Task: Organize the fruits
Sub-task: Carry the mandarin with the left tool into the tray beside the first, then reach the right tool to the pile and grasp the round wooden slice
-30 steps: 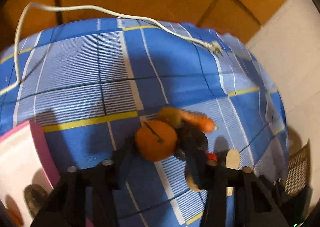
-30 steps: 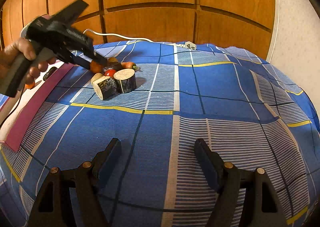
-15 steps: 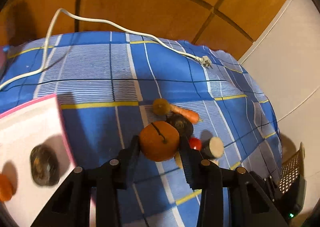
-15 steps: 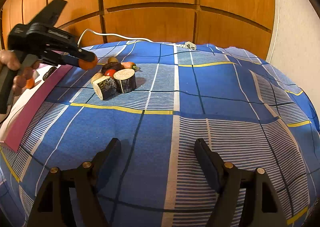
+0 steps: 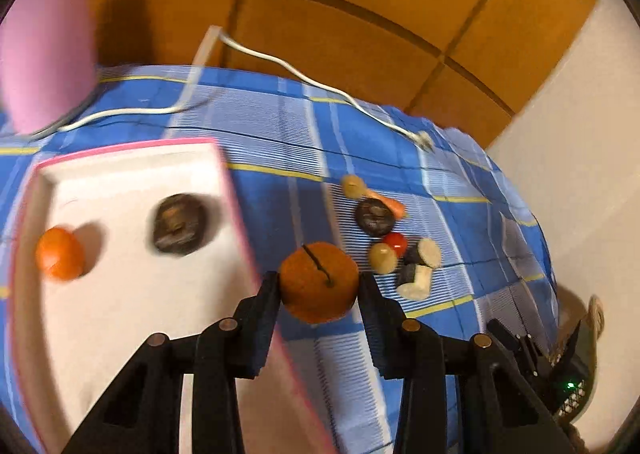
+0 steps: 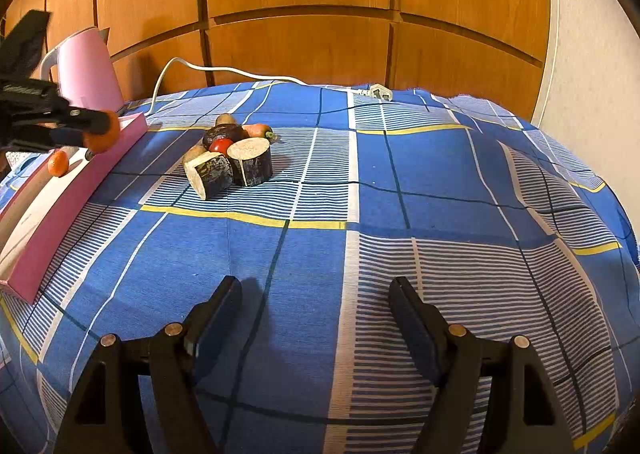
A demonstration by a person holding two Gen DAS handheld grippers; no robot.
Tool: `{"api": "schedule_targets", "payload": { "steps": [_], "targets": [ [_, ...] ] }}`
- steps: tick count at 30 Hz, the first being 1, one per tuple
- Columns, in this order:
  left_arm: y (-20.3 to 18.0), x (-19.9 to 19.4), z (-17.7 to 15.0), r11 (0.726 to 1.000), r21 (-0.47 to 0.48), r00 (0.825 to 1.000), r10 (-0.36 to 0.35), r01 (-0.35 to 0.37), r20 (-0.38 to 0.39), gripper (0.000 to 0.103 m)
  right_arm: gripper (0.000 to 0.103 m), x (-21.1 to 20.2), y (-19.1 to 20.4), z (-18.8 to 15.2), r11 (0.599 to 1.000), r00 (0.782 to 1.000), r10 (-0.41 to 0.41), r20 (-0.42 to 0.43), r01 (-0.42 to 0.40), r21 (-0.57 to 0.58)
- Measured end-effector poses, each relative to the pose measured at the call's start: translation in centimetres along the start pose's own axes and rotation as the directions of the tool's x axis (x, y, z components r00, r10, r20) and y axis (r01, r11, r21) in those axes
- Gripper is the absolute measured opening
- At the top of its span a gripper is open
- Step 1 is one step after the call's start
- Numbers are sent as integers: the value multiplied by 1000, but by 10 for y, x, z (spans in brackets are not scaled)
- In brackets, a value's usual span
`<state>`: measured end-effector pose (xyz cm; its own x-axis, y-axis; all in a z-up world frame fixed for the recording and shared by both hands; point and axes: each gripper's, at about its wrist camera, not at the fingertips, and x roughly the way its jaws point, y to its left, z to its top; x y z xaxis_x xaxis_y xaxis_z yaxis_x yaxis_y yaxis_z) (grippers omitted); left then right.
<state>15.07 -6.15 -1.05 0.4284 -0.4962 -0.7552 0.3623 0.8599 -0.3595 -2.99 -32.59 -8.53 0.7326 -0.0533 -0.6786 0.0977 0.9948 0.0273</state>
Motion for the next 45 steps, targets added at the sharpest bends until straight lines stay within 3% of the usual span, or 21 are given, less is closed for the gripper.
{"api": "schedule_targets", "payload": {
  "steps": [4, 7, 11, 14, 16, 21, 28, 32, 42, 45],
  "targets": [
    [20, -27, -16, 992, -93, 995, 85, -80, 54, 40, 77, 0, 0, 0, 1000, 1000, -1, 0, 1, -1],
    [40, -45, -31, 969, -188, 981, 176, -159, 75, 40, 77, 0, 0, 1, 1000, 1000, -1, 0, 1, -1],
    [77, -58, -53, 902, -340, 950, 304, -266, 64, 40, 77, 0, 1, 1, 1000, 1000, -2, 0, 2, -1],
    [95, -58, -66, 860, -399, 930, 365, -317, 47, 40, 77, 0, 0, 1, 1000, 1000, -3, 1, 3, -2],
    [99, -53, -69, 850, -400, 921, 387, -344, 31, 40, 77, 1, 1, 2, 1000, 1000, -4, 0, 4, -3],
    [95, -44, -71, 840, -382, 897, 438, -386, 56, 43, 77, 2, 0, 2, 1000, 1000, -8, -3, 8, -7],
    [98, -44, -74, 824, -410, 882, 463, -391, 87, 52, 77, 0, 2, 1, 1000, 1000, -11, -4, 11, -11],
    [95, -53, -78, 825, -432, 879, 458, -365, 131, 70, 77, 0, 2, 0, 1000, 1000, -12, -4, 12, -12],
    [90, -68, -93, 853, -417, 901, 407, -315, 152, 71, 77, 1, 2, 0, 1000, 1000, -14, -4, 14, -11],
    [86, -74, -97, 867, -400, 904, 390, -296, 176, 76, 77, 2, 2, 0, 1000, 1000, -14, -4, 14, -11]
  ]
}}
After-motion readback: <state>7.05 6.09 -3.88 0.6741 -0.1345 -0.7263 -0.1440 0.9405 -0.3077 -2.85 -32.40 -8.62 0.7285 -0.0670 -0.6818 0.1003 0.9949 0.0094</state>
